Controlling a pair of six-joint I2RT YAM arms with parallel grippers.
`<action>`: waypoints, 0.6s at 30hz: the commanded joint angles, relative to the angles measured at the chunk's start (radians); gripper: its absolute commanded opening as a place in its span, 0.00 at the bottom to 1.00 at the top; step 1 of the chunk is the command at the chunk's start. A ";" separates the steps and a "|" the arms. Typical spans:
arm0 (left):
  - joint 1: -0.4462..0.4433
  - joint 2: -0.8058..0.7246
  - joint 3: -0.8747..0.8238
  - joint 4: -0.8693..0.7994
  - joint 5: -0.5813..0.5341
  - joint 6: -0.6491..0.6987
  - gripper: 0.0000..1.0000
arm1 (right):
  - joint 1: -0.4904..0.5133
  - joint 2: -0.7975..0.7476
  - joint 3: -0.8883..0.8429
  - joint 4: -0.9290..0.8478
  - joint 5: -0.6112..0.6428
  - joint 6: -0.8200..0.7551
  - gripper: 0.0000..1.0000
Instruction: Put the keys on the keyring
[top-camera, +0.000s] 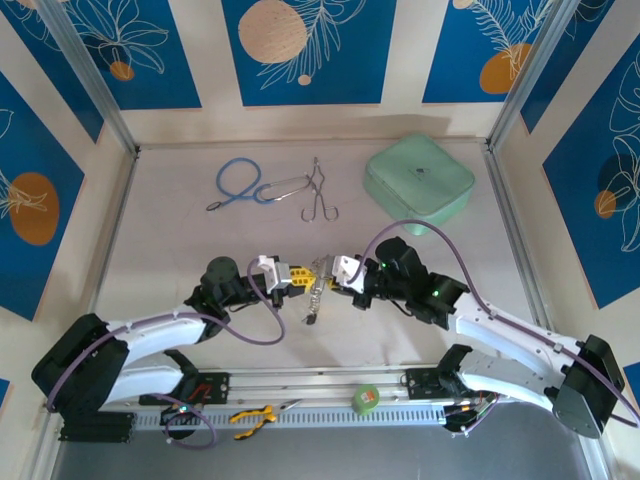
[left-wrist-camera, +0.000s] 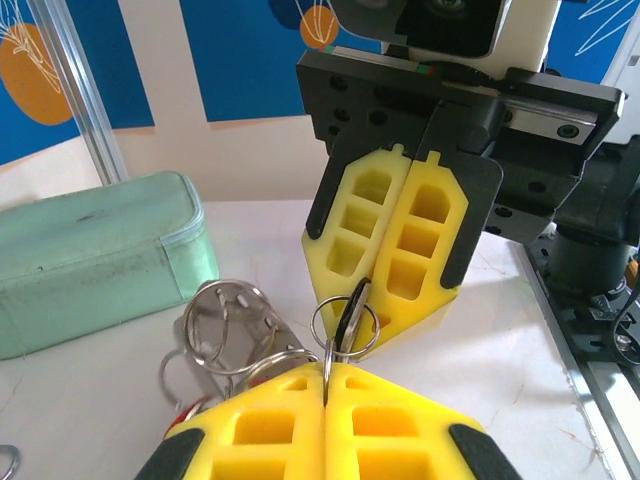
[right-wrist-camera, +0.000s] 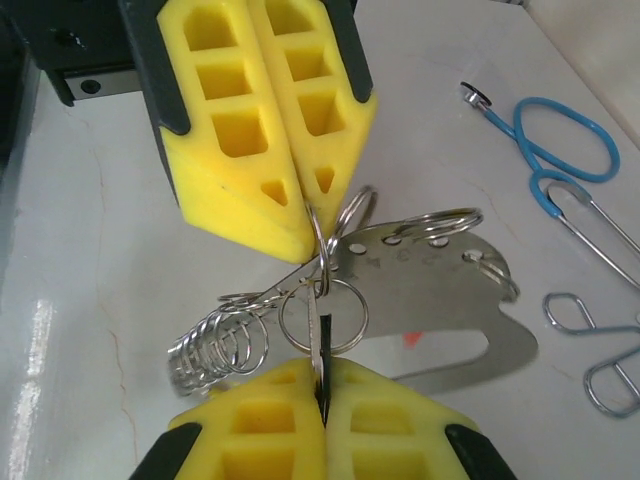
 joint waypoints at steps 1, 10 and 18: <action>-0.004 -0.021 0.015 -0.073 -0.006 0.045 0.00 | -0.020 -0.036 -0.010 -0.007 -0.006 0.021 0.00; -0.006 -0.040 0.000 -0.072 -0.072 0.049 0.49 | -0.017 -0.022 0.017 -0.062 0.036 -0.008 0.00; -0.006 -0.210 -0.104 0.000 -0.466 0.015 0.77 | 0.000 0.081 0.112 -0.105 0.050 -0.047 0.00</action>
